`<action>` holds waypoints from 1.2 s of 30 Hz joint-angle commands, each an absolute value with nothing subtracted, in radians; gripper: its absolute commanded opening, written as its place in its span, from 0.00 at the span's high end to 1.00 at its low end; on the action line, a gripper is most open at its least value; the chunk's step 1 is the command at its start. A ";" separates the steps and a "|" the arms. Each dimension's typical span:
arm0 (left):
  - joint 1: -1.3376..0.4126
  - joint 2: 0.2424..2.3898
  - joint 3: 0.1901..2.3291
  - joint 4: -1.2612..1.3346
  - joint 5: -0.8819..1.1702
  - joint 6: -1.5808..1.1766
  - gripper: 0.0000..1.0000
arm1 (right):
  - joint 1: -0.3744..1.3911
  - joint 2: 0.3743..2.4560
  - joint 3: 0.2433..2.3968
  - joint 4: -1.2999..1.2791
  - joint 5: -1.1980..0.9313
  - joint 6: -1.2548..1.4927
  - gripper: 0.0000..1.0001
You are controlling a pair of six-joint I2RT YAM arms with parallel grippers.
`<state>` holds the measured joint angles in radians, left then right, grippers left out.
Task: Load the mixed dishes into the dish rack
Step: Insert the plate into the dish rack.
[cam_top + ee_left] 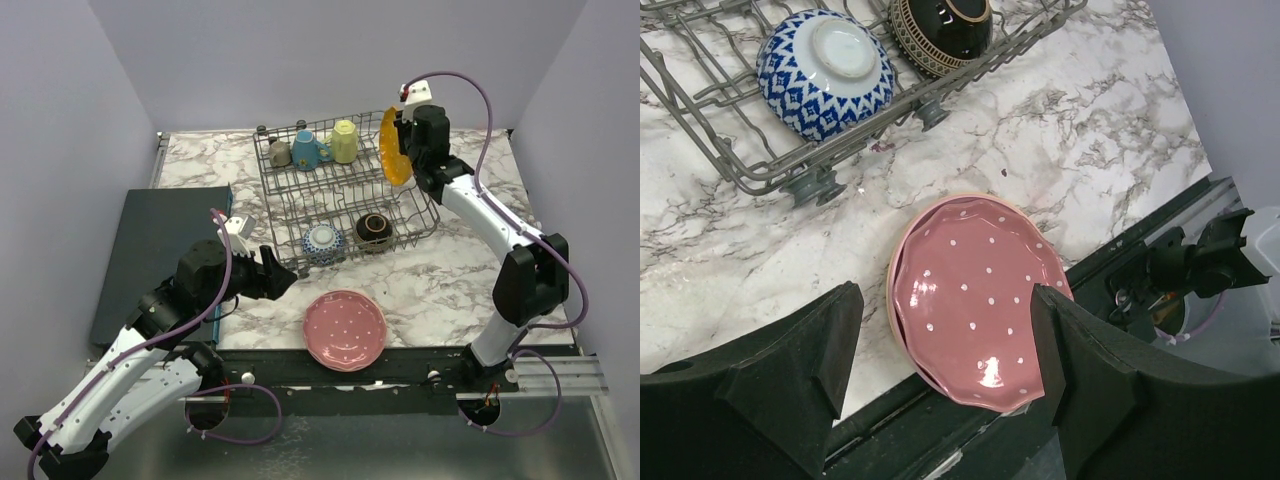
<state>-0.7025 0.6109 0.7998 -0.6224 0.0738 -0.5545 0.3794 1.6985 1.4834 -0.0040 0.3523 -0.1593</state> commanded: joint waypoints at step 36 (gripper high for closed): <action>-0.704 0.609 0.785 -0.598 0.056 -0.535 0.26 | 0.378 1.889 1.473 0.221 0.386 -0.231 0.99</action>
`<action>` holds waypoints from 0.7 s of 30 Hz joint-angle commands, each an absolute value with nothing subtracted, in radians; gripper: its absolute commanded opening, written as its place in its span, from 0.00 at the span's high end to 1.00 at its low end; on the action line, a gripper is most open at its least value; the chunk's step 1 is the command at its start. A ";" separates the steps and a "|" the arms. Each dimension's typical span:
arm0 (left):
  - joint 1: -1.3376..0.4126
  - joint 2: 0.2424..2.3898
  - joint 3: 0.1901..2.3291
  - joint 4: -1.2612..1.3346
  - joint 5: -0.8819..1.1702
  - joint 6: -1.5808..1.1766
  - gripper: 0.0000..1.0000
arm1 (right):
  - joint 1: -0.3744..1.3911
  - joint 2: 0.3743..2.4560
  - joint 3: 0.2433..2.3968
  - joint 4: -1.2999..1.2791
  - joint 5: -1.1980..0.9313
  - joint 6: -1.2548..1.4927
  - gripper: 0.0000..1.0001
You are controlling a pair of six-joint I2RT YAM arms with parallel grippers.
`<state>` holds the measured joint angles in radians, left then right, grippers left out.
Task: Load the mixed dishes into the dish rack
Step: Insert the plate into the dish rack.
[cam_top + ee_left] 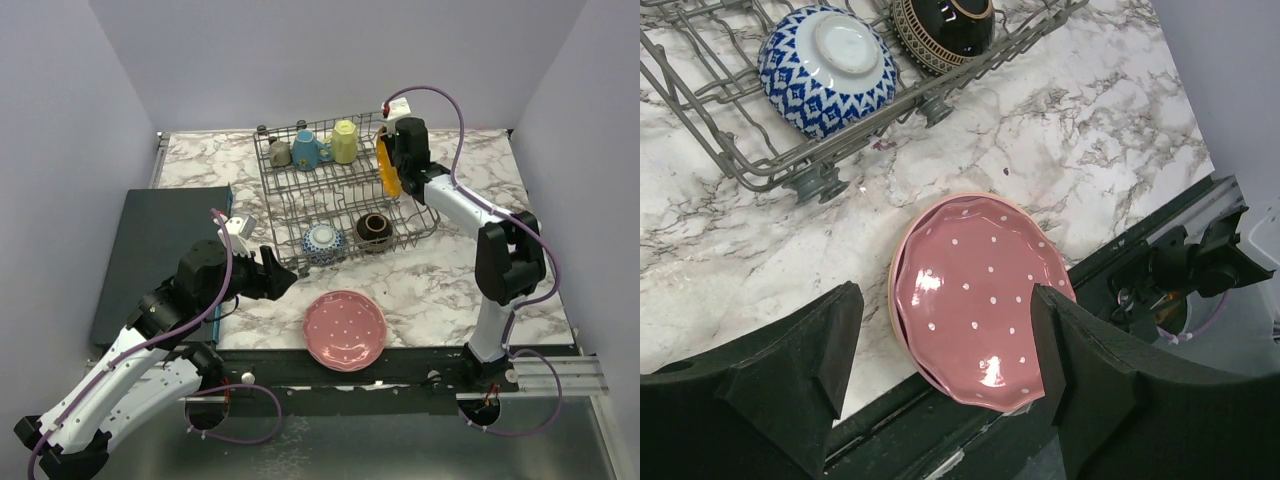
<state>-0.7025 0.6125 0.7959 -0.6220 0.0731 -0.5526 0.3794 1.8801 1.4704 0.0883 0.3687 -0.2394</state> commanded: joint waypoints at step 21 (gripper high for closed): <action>-0.693 0.617 0.786 -0.597 0.063 -0.534 0.26 | 0.402 1.968 1.434 0.260 0.486 -0.178 0.99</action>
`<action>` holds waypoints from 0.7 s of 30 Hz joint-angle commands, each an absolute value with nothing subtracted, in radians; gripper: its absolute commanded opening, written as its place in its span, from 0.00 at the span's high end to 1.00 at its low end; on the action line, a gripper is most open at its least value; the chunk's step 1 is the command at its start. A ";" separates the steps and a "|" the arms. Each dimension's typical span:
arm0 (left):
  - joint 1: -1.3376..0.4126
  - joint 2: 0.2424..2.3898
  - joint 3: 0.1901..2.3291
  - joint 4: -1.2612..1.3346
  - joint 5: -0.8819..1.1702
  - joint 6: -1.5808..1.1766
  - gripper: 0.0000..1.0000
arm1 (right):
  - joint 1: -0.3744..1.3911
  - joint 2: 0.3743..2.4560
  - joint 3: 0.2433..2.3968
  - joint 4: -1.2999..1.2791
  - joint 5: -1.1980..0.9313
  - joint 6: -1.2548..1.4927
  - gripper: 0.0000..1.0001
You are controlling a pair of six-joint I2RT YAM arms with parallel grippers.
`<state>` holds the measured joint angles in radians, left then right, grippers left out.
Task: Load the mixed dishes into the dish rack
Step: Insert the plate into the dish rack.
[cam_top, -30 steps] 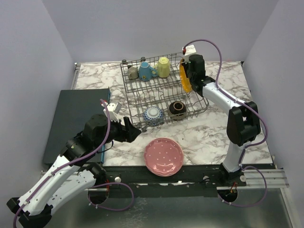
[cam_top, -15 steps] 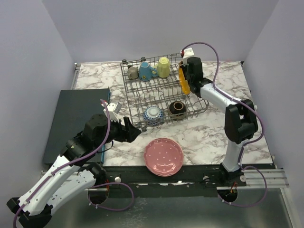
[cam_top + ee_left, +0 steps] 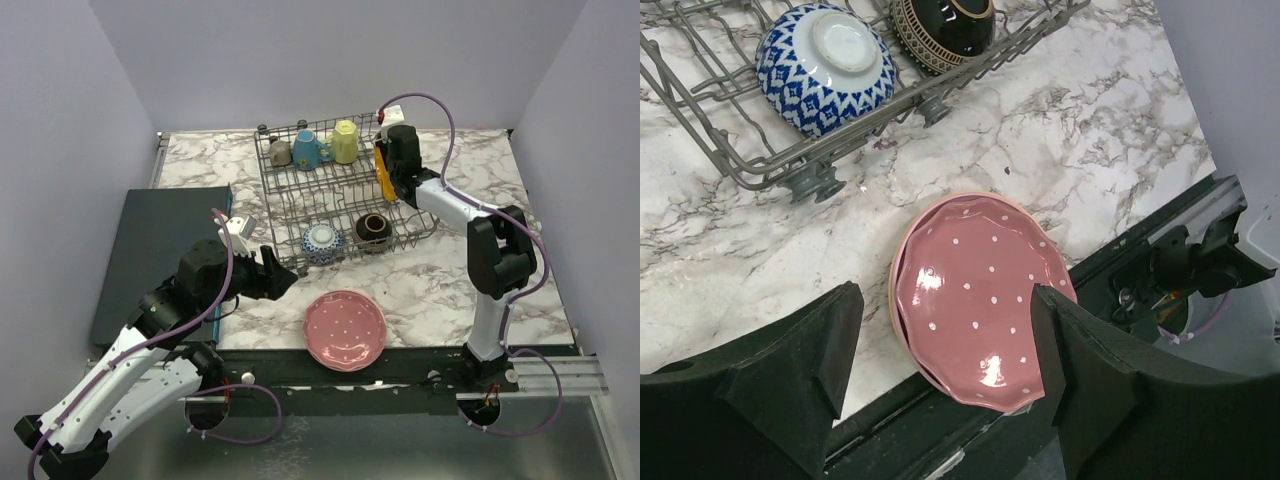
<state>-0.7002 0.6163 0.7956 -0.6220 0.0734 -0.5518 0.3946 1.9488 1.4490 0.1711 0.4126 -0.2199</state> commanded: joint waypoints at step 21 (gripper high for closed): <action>-0.685 0.630 0.784 -0.594 0.078 -0.534 0.26 | 0.403 1.946 1.445 0.235 0.529 -0.141 0.52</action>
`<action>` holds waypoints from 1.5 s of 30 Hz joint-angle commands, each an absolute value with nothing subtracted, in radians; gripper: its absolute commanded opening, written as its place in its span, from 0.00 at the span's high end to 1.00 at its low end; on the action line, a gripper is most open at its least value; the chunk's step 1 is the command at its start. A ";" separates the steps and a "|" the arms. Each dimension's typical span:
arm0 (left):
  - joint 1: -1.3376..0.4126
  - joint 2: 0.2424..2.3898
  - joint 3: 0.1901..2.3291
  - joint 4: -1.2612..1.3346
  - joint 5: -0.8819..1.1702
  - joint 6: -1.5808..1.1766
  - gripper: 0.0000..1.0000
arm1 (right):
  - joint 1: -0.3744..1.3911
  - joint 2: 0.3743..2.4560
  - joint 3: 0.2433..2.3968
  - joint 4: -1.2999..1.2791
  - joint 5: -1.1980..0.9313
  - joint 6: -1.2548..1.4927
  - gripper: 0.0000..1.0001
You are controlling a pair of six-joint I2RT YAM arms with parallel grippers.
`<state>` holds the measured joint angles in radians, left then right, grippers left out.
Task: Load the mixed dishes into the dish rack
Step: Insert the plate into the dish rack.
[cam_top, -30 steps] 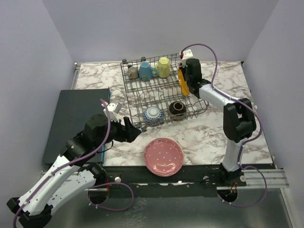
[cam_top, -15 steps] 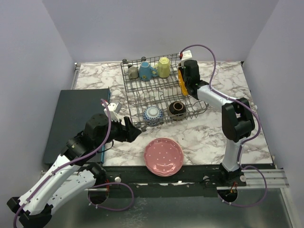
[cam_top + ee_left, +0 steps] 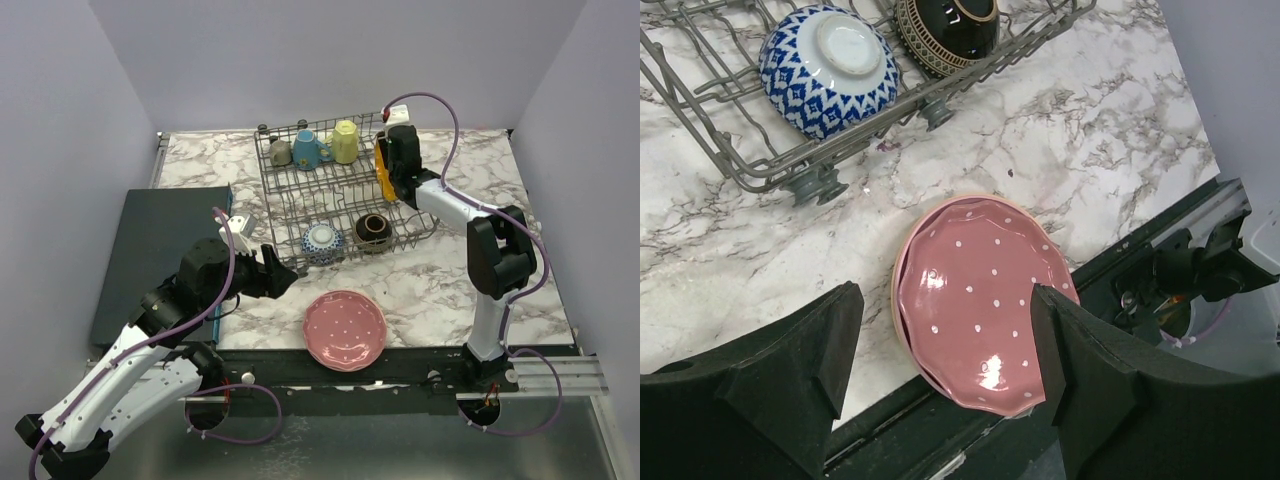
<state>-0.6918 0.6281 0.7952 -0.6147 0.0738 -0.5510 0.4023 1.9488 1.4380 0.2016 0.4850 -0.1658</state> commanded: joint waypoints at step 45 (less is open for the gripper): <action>-0.684 0.734 0.783 -0.603 0.160 -0.652 0.18 | 0.403 1.217 1.129 -0.167 0.056 0.379 0.15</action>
